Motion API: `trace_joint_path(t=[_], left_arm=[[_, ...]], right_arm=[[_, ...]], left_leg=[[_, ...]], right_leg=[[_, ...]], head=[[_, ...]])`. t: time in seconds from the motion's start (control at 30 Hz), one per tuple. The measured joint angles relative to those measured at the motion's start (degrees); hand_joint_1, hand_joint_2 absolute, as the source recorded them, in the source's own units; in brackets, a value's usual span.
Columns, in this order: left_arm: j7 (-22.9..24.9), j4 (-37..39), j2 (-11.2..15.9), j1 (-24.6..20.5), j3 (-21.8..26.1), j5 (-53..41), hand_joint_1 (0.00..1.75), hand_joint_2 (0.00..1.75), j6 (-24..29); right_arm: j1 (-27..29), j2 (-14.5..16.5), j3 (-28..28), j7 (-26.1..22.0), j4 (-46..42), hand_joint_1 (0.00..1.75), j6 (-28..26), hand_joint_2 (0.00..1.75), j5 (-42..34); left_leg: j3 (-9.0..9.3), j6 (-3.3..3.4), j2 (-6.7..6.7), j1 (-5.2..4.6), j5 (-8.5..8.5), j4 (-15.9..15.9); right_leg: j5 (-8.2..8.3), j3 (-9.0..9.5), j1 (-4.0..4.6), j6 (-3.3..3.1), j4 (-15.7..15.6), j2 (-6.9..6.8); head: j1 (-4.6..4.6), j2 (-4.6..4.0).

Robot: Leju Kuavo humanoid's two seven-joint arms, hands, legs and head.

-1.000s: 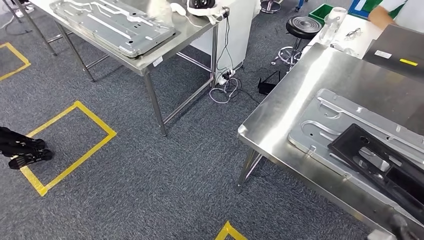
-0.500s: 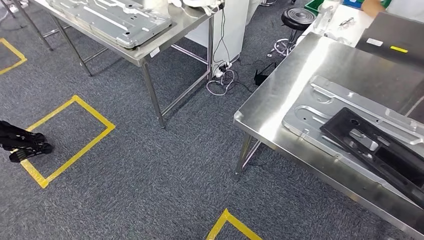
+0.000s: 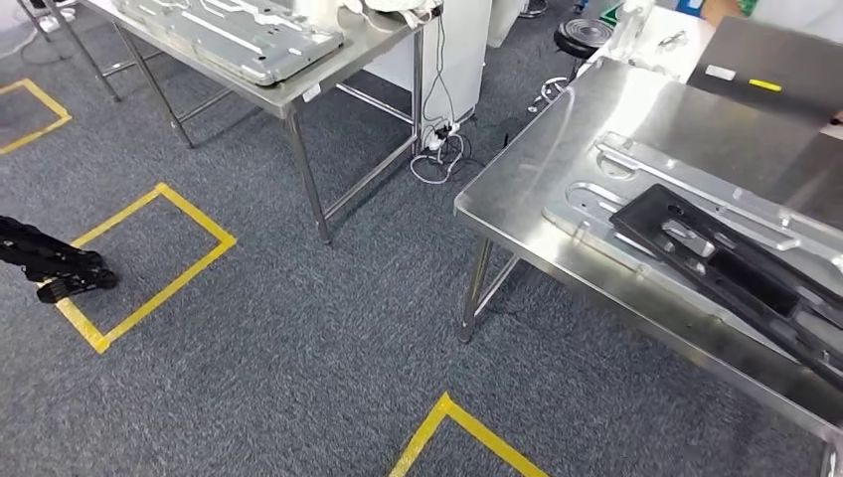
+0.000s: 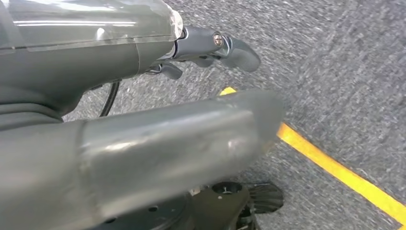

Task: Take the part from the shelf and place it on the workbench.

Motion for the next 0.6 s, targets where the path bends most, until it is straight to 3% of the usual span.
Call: trace_joint_path(t=[0.03,0.07,0.17,0.2,0.23,0.27,0.3,0.33,0.4,0.43,0.47,0.53,0.6], left_arm=[[0.0,0.0,-0.1,0.0,0.0,0.0,0.00,0.00,0.1],[0.0,0.0,-0.3,0.0,0.1,0.0,0.00,0.00,0.1],[-0.5,0.0,-0.4,0.1,0.2,0.0,0.00,0.00,0.1],[-0.5,0.0,-0.4,0.1,0.4,0.0,0.00,0.00,0.2],[-0.5,0.0,-0.4,0.1,0.5,-0.1,0.00,0.00,0.3],[-0.4,0.0,-0.4,0.1,0.6,-0.1,0.00,0.00,0.4],[-0.3,0.0,-0.4,0.1,0.7,-0.3,0.00,0.00,0.5],[-0.2,0.0,-0.5,0.1,0.7,-0.6,0.00,0.00,0.6],[0.0,0.0,-0.6,0.0,0.8,-1.2,0.00,0.00,1.0],[0.0,0.0,-0.7,0.0,0.8,-1.5,0.00,0.00,1.2],[0.1,0.0,-0.8,-0.1,0.8,-1.7,0.00,0.00,1.3],[0.1,0.0,-0.9,-0.1,0.8,-2.0,0.00,0.00,1.4],[0.1,0.0,-0.9,0.0,0.8,-2.0,0.00,0.00,1.5]], right_arm=[[-0.1,0.0,0.2,0.5,2.2,0.00,0.0,0.00,0.4],[-0.3,0.1,0.3,0.7,4.6,0.00,0.3,0.00,0.6],[-1.3,0.2,0.3,0.1,11.1,0.00,1.8,0.00,0.3],[-1.8,0.2,0.3,0.4,13.2,0.00,2.4,0.00,0.3],[-2.2,0.2,0.3,1.0,15.2,0.00,3.1,0.00,0.4],[-2.8,0.2,0.3,1.9,17.6,0.00,3.8,0.00,0.7],[-3.6,0.2,0.1,2.7,20.6,0.00,4.1,0.00,1.5],[-5.0,0.2,-0.5,3.4,24.3,0.00,3.5,0.00,3.4],[-9.3,0.2,-3.6,4.4,34.3,0.00,0.4,0.00,10.8],[-11.9,0.2,-6.3,4.8,40.1,0.00,-1.4,0.00,15.1],[-14.3,0.1,-9.3,4.9,45.5,0.00,-2.9,0.00,18.7],[-18.0,0.0,-14.9,4.9,54.9,0.00,-4.9,0.00,22.7],[-20.4,-0.3,-18.8,4.8,61.6,0.00,-5.9,0.00,24.1]], left_leg=[[-0.46,0.43,0.14,0.09,0.67,-0.2],[-1.13,0.90,0.31,0.19,1.40,-0.4],[-3.65,1.50,0.39,0.17,3.22,-0.4],[-4.50,1.42,0.34,0.13,3.80,-0.3],[-5.30,1.31,0.28,0.11,4.36,-0.2],[-6.09,1.16,0.15,0.11,4.87,0.0],[-6.84,0.97,-0.07,0.11,5.32,0.2],[-7.45,0.74,-0.33,0.15,5.68,0.5],[-8.36,0.16,-0.85,0.11,6.26,1.4],[-8.70,-0.19,-1.09,0.13,6.55,1.7],[-9.04,-0.56,-1.39,0.13,6.85,1.9],[-9.82,-1.21,-1.83,0.31,6.85,2.6],[-11.67,-1.66,-1.58,0.51,4.10,6.4]], right_leg=[[-0.56,-0.28,-0.07,0.29,0.3,0.08],[-2.21,-0.77,-0.13,0.55,1.3,0.19],[-10.30,-3.14,-0.59,1.21,10.2,0.33],[-11.13,-3.65,-0.75,1.43,13.7,0.33],[-10.43,-3.61,-0.87,1.58,16.0,0.33],[-8.66,-2.70,-0.99,1.64,16.4,0.37],[-6.78,-0.68,-1.08,1.60,14.6,0.54],[-5.84,2.42,-1.16,1.44,10.8,1.17],[-7.00,8.75,-1.04,0.94,1.6,2.49],[-8.12,10.54,-0.89,0.71,-1.3,2.87],[-8.77,11.15,-0.71,0.49,-2.7,2.69],[-8.57,10.81,-0.77,-0.22,-3.2,1.76],[-7.95,10.26,-0.88,-1.09,-3.4,0.74]], head=[[-0.04,-0.01],[-0.03,-0.01],[0.01,0.00],[0.01,0.01],[0.01,0.01],[0.02,0.01],[0.01,0.01],[0.00,0.01],[-0.02,0.01],[-0.03,0.01],[-0.03,0.00],[-0.03,0.00],[-0.08,0.00]])
